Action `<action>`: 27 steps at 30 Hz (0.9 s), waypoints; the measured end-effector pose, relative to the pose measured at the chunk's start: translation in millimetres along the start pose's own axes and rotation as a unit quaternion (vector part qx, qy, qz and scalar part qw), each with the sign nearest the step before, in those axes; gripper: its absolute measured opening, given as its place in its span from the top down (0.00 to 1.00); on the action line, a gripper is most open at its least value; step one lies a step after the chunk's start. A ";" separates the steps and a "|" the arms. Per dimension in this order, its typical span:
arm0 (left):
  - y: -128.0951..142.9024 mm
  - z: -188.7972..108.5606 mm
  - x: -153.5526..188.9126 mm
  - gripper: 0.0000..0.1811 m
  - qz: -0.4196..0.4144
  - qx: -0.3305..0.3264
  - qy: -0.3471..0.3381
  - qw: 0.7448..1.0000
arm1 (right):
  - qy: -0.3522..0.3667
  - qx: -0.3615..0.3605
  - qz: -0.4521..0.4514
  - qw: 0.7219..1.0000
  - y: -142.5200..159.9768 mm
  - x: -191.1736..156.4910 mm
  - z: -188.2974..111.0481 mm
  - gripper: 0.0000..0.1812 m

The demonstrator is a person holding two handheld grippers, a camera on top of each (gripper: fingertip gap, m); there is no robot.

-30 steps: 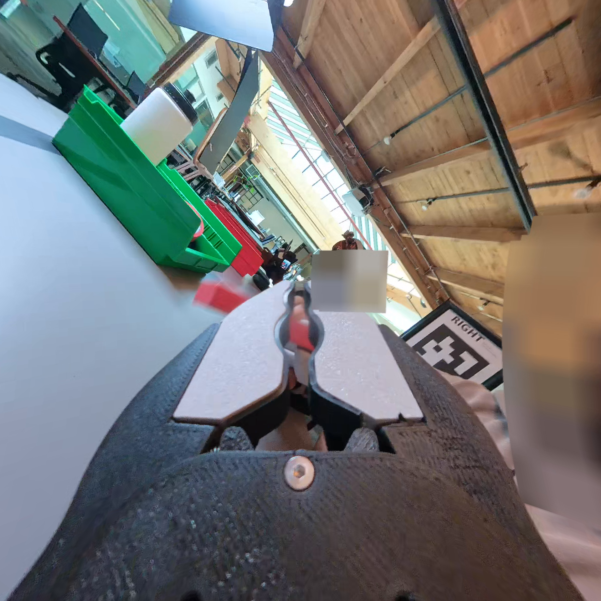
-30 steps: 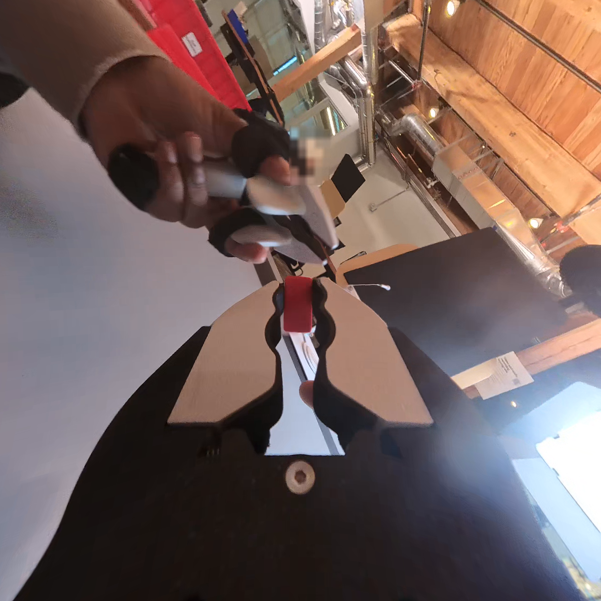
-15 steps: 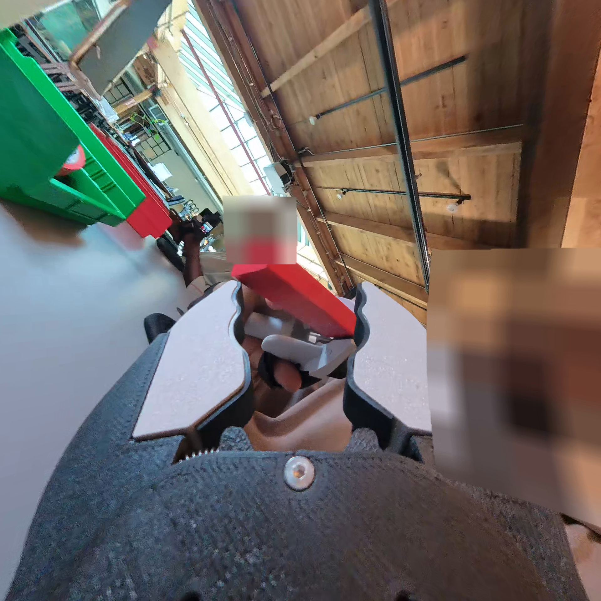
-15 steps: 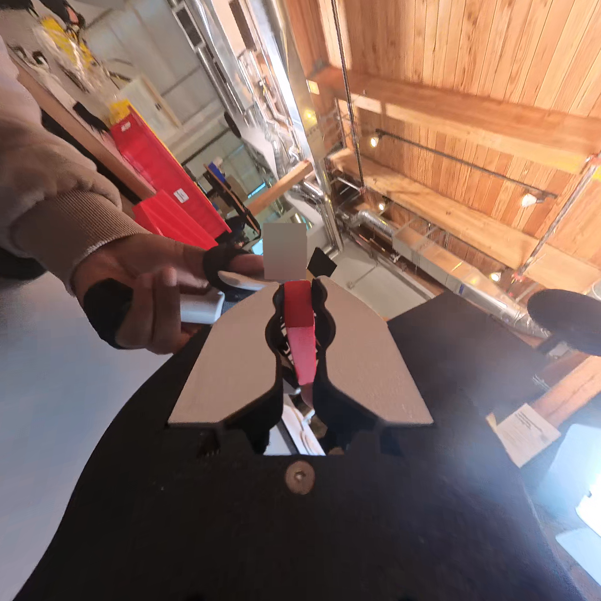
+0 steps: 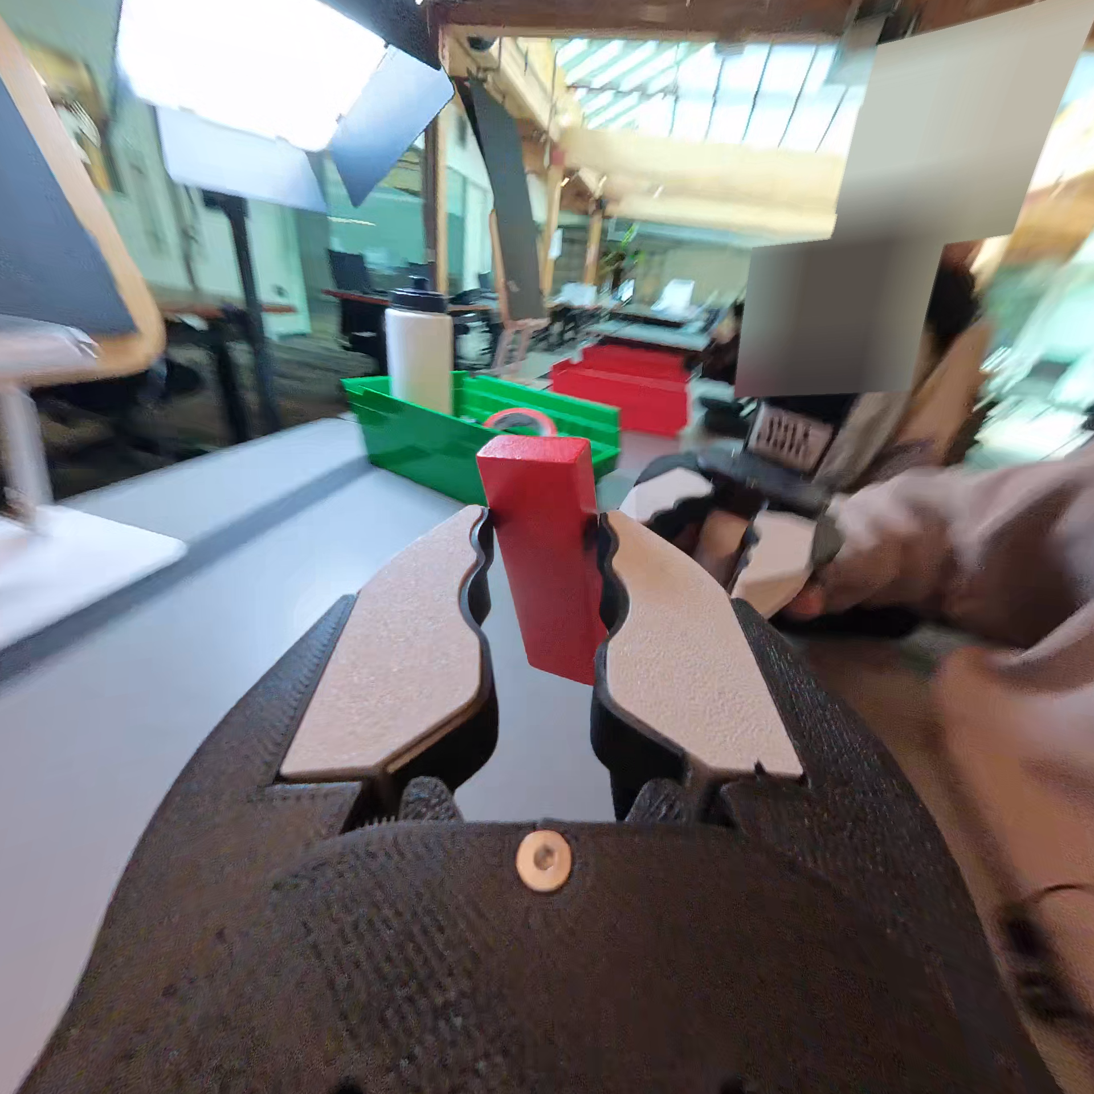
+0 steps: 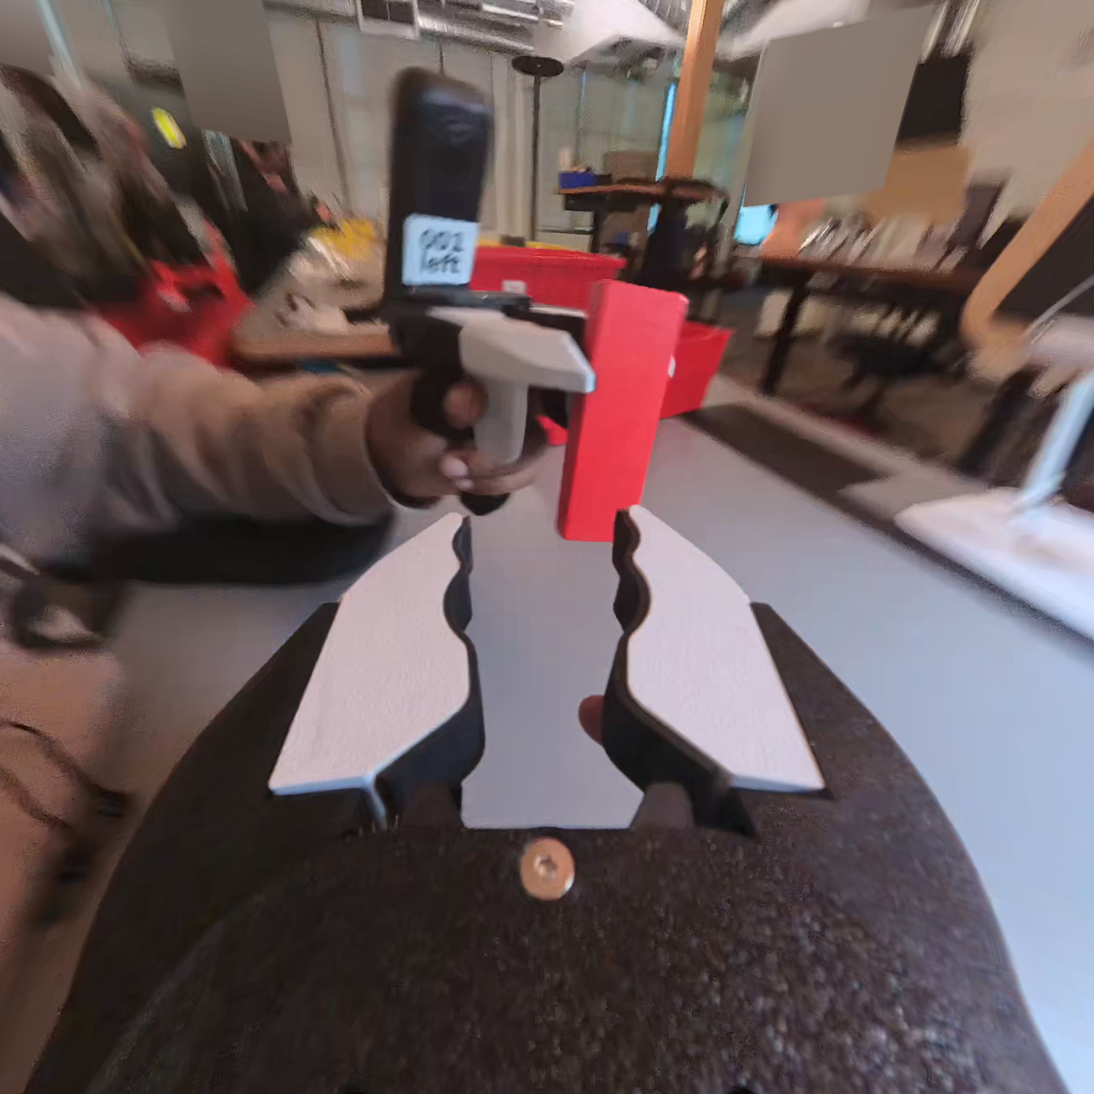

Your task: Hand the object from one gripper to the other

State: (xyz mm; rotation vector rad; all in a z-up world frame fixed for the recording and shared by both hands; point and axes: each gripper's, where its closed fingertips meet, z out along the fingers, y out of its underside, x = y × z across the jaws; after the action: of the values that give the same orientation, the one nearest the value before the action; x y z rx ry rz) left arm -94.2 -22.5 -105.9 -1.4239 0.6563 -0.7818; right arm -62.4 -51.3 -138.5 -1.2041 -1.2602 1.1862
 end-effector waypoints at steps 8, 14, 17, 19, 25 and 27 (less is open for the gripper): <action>23.4 10.5 31.2 0.81 0.378 -0.054 -0.047 0.923 | -0.072 0.021 0.315 0.946 -13.6 -1.1 -0.4 0.65; 39.2 16.1 37.6 0.81 0.427 -0.084 -0.033 0.899 | 0.052 -0.029 -0.013 0.998 -13.5 6.7 -5.1 0.67; 44.3 16.9 37.6 0.81 0.434 -0.098 -0.028 0.895 | 0.061 -0.057 -0.140 0.987 -9.2 0.3 -5.4 0.74; 47.2 17.6 39.5 0.81 0.436 -0.104 -0.023 0.894 | 0.047 -0.085 -0.184 0.978 -1.3 -5.8 -3.5 0.77; 53.5 19.0 40.4 0.82 0.426 -0.118 -0.013 0.897 | 0.059 -0.102 -0.288 0.950 3.6 -6.5 -4.2 0.82; 57.5 18.2 36.2 0.82 0.334 -0.134 0.011 0.933 | 0.070 -0.099 -0.346 0.930 3.4 -4.6 -5.9 0.82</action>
State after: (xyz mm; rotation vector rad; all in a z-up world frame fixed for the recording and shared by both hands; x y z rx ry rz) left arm -53.5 -41.3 -160.0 -1.3044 1.2158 -0.1695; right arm -56.3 -55.7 -141.8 -0.8425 -1.5408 0.4561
